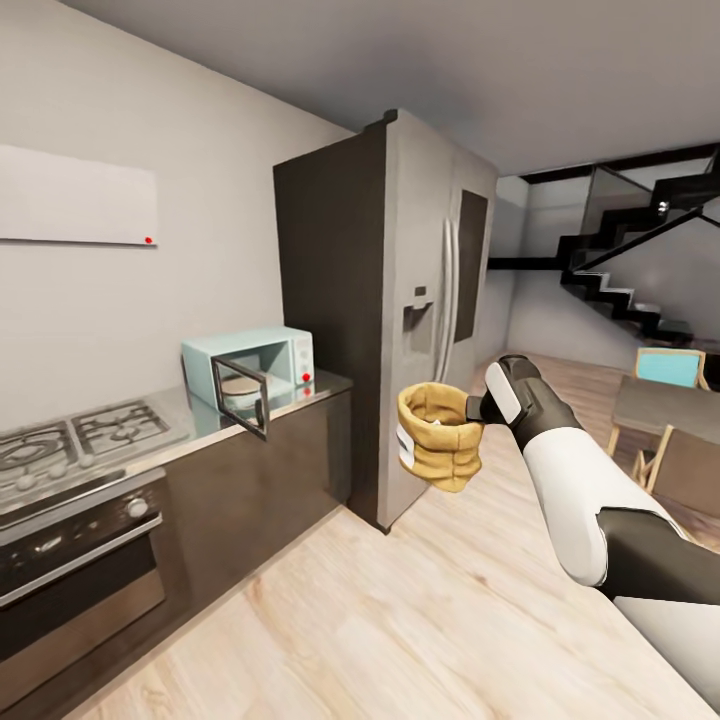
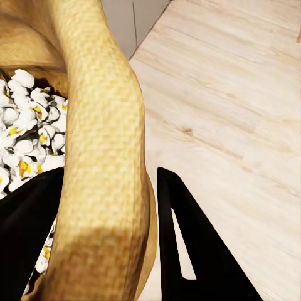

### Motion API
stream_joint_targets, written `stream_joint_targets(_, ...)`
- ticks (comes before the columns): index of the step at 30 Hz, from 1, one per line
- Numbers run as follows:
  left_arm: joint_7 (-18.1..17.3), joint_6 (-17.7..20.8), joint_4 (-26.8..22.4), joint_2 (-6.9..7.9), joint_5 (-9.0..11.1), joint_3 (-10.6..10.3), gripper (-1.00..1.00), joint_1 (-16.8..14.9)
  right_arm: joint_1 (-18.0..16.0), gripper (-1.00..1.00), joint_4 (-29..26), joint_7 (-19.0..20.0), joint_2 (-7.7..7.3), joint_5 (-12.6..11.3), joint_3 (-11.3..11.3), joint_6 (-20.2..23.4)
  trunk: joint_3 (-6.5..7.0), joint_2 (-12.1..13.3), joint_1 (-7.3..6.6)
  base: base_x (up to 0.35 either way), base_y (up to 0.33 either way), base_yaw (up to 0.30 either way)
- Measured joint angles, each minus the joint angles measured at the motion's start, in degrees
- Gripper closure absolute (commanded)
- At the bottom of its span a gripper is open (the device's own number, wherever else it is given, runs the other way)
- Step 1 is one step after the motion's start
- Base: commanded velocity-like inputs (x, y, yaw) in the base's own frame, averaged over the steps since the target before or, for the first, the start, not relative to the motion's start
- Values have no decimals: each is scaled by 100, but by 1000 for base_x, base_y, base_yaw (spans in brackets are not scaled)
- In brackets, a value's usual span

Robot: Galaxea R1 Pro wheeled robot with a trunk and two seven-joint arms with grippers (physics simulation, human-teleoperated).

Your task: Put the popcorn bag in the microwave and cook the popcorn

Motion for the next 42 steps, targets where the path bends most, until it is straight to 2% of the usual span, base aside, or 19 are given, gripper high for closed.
stream_joint_targets(24,0,-6,1,-3,-4,0,-100,0,0,100,5,-9,-1,2,-7,0,0,0,0,319,-10,0)
stream_joint_targets(42,0,-71,-25,-14,-14,24,-100,0,0,100,9,-9,1,2,3,-2,0,1,3,16,-5,241)
